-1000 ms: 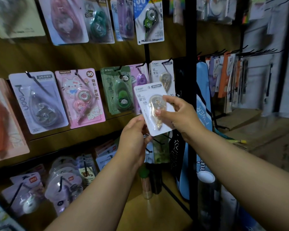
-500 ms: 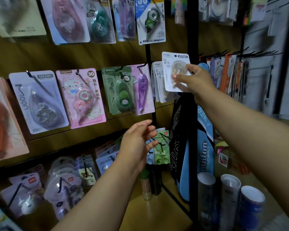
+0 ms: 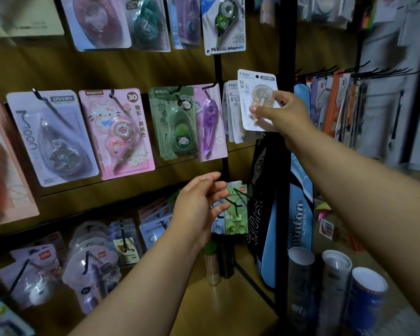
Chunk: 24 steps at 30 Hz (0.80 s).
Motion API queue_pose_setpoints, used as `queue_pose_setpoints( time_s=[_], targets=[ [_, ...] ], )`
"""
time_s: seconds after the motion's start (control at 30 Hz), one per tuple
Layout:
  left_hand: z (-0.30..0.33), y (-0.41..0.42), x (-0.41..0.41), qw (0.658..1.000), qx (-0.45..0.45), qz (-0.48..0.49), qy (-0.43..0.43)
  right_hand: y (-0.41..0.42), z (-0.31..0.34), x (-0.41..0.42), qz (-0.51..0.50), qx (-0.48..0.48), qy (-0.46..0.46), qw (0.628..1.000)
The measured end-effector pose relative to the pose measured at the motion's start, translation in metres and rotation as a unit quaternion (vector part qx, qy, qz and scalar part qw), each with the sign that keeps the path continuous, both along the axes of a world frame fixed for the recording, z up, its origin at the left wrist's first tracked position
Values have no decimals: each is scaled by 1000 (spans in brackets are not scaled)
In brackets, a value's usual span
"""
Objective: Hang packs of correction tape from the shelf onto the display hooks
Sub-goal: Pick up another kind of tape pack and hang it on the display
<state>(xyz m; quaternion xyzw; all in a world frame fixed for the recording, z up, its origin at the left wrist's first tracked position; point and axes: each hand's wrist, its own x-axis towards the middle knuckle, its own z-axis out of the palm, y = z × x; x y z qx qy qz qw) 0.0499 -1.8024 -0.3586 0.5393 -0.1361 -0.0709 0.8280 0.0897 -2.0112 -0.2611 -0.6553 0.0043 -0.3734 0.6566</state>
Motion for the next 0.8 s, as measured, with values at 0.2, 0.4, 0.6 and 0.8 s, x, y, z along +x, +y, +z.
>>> queue_pose_setpoints(
  time_s=[0.2, 0.4, 0.6, 0.8],
  targets=[
    [-2, 1, 3, 1000, 0, -1, 1, 1, 1, 5, 33, 26, 15, 999],
    [-4, 2, 6, 1000, -1, 2, 2, 3, 0, 15, -59, -71, 84, 992],
    [-10, 3, 11, 1000, 2, 1, 8, 4, -1, 35, -105, -156, 173, 967],
    [-15, 7, 22, 1000, 5, 11, 17, 9, -4, 48, -125, -172, 195, 957]
  ],
)
